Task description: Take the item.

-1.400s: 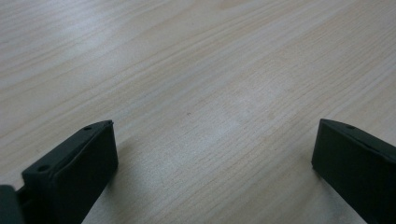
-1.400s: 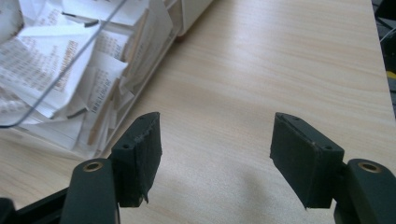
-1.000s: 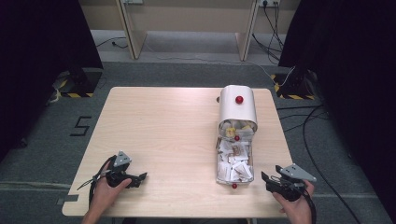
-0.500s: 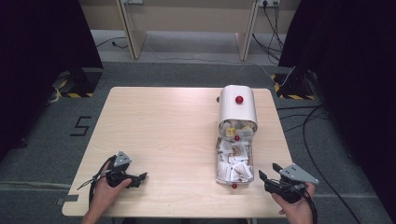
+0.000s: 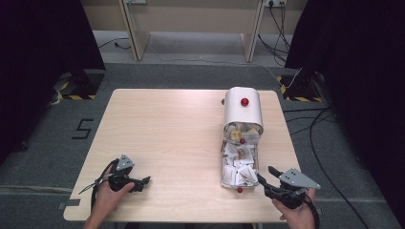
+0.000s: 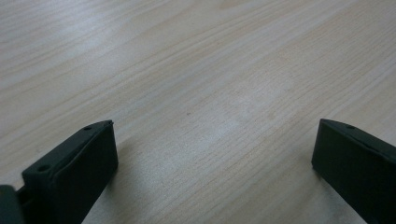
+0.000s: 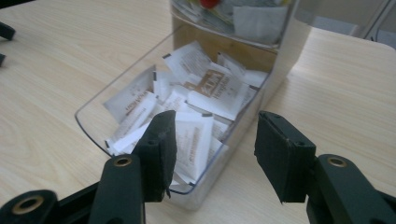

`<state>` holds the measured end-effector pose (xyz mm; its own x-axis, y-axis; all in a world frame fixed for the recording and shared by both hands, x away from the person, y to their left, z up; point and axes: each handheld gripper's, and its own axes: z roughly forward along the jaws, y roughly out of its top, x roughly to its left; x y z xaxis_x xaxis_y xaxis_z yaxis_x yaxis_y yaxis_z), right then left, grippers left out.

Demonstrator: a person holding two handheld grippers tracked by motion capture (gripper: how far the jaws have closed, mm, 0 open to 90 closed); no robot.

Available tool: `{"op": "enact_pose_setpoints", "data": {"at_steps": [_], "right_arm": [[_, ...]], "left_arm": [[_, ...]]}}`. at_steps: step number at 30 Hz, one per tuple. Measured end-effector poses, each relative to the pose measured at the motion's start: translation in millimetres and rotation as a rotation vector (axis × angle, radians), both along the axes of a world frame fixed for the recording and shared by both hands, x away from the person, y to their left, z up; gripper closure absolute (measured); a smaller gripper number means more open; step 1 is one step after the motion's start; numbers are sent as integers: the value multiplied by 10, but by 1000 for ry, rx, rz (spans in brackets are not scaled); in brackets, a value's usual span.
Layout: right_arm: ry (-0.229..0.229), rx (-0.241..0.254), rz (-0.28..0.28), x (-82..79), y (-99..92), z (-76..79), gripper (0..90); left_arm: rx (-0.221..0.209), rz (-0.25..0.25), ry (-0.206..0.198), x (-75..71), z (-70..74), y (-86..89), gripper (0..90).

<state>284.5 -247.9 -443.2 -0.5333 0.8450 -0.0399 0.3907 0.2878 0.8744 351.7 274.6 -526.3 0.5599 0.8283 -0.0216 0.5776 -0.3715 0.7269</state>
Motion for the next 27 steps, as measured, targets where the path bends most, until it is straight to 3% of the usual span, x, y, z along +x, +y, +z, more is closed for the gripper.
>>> {"op": "enact_pose_setpoints", "data": {"at_steps": [10,27], "right_arm": [[7,-27,73,20,162,-52,561],[17,-59,115,81,273,-142,627]], "left_arm": [[0,0,0,0,0,0,0],[0,0,0,0,0,1,0]]}}
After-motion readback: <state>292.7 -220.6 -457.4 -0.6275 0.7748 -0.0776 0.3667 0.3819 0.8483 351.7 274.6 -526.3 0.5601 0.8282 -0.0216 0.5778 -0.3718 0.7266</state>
